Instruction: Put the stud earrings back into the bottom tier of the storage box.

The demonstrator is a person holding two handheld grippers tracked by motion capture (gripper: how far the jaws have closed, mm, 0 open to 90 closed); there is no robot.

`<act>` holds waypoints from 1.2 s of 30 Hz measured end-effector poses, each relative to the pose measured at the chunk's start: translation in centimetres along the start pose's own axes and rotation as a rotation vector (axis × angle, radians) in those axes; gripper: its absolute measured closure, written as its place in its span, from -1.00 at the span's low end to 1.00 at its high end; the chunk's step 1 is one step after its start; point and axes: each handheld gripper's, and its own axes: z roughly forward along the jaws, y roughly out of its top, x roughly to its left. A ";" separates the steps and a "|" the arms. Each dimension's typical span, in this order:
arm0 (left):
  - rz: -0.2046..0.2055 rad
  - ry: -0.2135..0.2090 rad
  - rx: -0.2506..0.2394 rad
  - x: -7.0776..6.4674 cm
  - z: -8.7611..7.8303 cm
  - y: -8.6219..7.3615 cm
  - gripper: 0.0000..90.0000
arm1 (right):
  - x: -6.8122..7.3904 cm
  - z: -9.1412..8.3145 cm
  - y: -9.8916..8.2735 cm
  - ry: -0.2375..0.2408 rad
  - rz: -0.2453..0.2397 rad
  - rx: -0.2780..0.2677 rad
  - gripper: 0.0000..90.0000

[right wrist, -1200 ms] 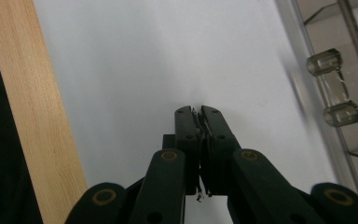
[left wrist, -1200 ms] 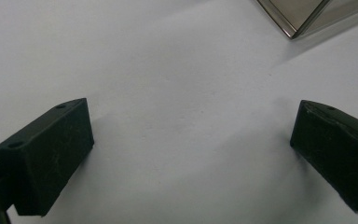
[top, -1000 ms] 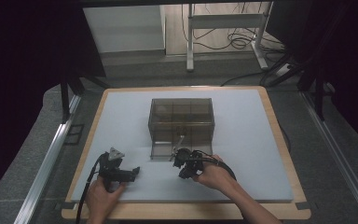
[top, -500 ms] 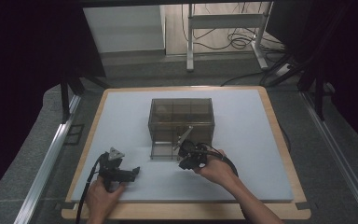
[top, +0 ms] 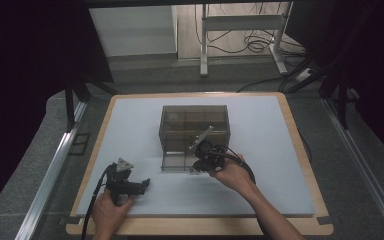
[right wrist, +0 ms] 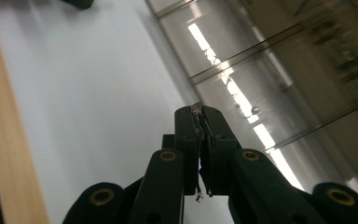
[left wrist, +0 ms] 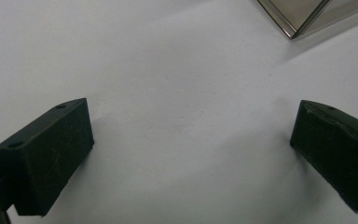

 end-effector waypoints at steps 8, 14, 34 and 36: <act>0.002 -0.001 0.004 0.0 0.0 0.0 -1.00 | -1.3 0.6 0.4 -0.024 0.034 -0.027 0.87; 0.002 -0.001 0.005 0.0 0.0 0.0 -1.00 | -2.1 1.8 0.4 -0.042 0.044 -0.025 0.87; 0.001 0.000 0.006 0.0 0.0 0.0 -1.00 | -3.2 4.4 0.0 -0.059 0.068 -0.019 0.85; 0.001 0.000 0.006 0.0 0.0 0.0 -1.00 | -3.2 4.5 0.0 -0.060 0.068 -0.015 0.83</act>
